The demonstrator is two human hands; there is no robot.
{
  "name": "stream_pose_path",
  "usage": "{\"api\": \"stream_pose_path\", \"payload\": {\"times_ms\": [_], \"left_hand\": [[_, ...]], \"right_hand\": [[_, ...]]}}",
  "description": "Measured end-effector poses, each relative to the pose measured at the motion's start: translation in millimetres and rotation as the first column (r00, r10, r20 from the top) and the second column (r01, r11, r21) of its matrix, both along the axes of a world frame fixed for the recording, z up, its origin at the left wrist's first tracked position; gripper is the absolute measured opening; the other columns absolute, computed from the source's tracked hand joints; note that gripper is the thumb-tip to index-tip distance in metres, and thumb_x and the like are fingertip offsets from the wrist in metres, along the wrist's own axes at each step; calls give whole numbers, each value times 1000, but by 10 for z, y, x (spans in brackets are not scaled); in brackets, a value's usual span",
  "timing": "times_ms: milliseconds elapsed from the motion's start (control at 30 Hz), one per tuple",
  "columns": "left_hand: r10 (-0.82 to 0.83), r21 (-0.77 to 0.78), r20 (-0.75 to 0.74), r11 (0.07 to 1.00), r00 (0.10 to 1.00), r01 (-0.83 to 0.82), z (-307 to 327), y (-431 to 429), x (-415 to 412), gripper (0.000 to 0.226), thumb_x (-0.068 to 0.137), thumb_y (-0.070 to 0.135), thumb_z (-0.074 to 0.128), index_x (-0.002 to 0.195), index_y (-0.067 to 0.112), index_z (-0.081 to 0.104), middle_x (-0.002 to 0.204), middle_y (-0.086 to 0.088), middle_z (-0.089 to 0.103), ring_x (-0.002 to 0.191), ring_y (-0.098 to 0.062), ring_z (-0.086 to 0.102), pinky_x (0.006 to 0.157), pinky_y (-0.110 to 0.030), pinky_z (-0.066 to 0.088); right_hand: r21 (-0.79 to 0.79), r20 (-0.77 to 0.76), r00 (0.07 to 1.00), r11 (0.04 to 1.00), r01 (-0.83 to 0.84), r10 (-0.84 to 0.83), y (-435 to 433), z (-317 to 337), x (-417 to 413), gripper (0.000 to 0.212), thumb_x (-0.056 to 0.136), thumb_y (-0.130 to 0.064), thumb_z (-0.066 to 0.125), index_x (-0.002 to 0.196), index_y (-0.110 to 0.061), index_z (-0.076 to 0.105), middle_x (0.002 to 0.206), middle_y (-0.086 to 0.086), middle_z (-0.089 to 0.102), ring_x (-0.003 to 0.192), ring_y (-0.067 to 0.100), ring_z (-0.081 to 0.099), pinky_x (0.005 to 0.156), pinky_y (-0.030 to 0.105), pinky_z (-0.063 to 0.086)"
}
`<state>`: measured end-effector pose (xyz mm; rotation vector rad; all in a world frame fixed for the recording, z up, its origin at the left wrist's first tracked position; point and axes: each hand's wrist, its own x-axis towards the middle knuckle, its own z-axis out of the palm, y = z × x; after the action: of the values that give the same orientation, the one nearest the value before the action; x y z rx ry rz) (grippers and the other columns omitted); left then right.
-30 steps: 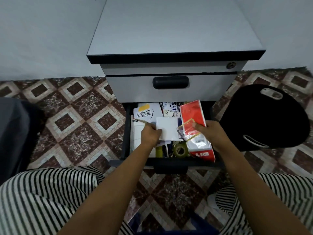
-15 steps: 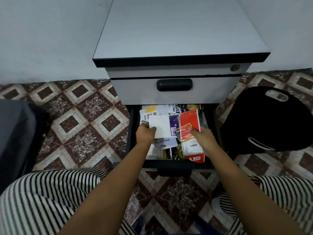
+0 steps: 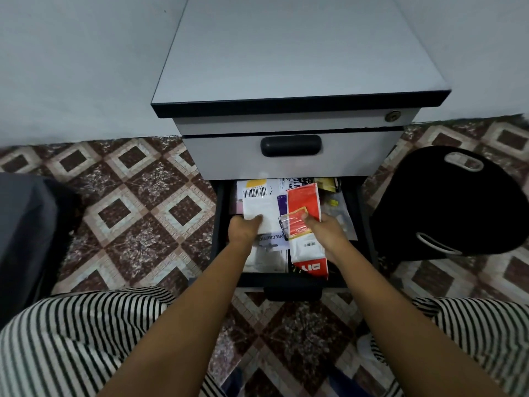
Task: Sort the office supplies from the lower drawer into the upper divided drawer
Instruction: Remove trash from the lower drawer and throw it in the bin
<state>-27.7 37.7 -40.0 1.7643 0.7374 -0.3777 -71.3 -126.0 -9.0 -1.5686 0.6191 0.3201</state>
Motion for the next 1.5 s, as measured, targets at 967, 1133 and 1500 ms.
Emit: {"api": "stream_pose_path", "payload": {"times_ms": [967,1133,1500], "left_hand": [[-34,-541,-13,841,999,21,440,26,-183,22,92,11,53,109,0,60,86,-14,67,61,-23,65,52,-25,53],[-111,-610,-18,789,994,77,581,-17,-244,19,91,15,55,105,4,62,95,-16,65,74,-25,63,62,-29,53],[-334,-672,-3,699,943,245,837,-510,-392,11,90,22,57,95,13,62,87,-8,62,69,-17,57,56,-27,57]], "right_hand": [[126,-13,993,985,116,-115,208,189,-64,8,90,-25,62,88,-18,61,95,5,69,93,27,66,93,47,50],[99,-34,996,991,88,-85,53,414,-106,13,87,-27,66,88,-15,63,91,7,71,87,31,69,88,50,52],[71,77,986,988,140,-146,-571,979,-503,11,89,-22,63,89,-11,64,83,7,71,72,23,68,58,31,51]]}}
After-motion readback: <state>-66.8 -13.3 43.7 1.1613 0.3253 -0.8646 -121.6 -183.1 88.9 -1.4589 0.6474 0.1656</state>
